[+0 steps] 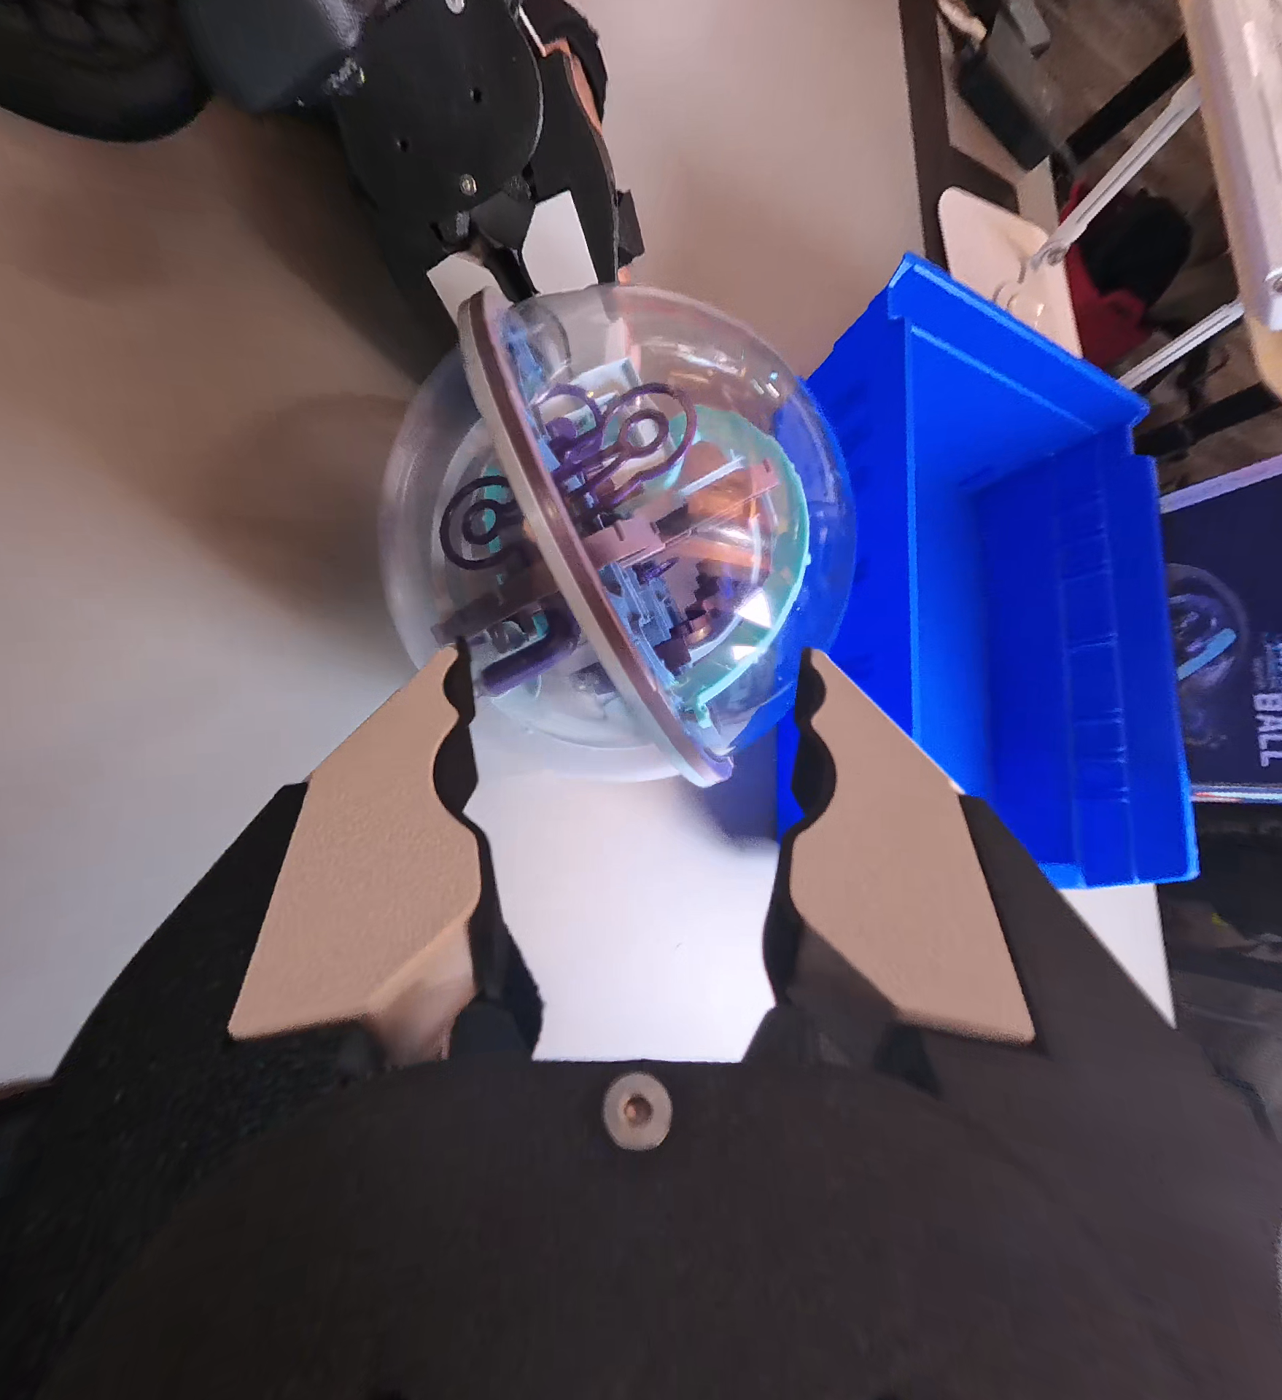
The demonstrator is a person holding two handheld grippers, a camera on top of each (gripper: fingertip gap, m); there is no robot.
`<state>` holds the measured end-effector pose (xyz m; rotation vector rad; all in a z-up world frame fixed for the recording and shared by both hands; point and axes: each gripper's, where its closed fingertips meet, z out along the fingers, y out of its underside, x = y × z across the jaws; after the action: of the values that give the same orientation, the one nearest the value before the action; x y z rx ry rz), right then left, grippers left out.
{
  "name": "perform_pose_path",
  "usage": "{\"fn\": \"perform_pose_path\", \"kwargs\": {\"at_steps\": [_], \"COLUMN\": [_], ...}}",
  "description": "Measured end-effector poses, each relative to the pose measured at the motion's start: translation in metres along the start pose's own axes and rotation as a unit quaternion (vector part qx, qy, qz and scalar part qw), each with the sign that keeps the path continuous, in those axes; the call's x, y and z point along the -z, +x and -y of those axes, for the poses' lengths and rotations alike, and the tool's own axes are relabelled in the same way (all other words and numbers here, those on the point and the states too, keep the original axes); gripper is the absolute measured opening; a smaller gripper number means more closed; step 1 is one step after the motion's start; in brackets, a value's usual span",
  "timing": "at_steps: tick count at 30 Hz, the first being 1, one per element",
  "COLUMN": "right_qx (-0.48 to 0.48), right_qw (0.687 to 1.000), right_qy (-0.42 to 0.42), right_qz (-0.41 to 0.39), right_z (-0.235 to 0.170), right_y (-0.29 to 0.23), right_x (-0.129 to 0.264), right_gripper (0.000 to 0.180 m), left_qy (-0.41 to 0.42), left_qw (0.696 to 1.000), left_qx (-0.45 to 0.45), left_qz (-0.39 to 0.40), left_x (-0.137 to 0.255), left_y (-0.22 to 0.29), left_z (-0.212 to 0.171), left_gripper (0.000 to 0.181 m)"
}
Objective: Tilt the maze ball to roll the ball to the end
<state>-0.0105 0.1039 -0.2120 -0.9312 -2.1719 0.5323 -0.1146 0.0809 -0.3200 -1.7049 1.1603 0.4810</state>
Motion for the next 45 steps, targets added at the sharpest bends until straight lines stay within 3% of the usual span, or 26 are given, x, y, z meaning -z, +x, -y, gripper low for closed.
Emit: {"fn": "perform_pose_path", "kwargs": {"at_steps": [11, 18, 35, 45], "right_qx": [0.01, 0.056, 0.064, 0.064], "right_qw": [0.997, 0.994, 0.994, 0.996], "right_qy": [-0.079, -0.098, -0.07, -0.052], "right_qz": [0.008, -0.013, -0.049, -0.036], "right_z": [-0.018, -0.02, -0.028, -0.024], "right_y": [0.0, 0.003, 0.007, 0.004], "right_x": [-0.029, -0.043, -0.052, -0.049], "right_gripper": [0.128, 0.14, 0.15, 0.147], "left_qy": [0.016, 0.029, 0.056, 0.055], "left_qw": [1.0, 0.999, 0.988, 0.992], "left_qx": [0.001, 0.004, 0.102, 0.066], "left_qz": [-0.021, -0.039, -0.099, -0.087], "left_x": [0.001, 0.0, 0.0, 0.0], "left_y": [0.01, 0.018, 0.022, 0.023], "left_z": [0.009, 0.013, 0.021, 0.021], "left_gripper": [0.006, 0.006, 0.012, 0.008]}}
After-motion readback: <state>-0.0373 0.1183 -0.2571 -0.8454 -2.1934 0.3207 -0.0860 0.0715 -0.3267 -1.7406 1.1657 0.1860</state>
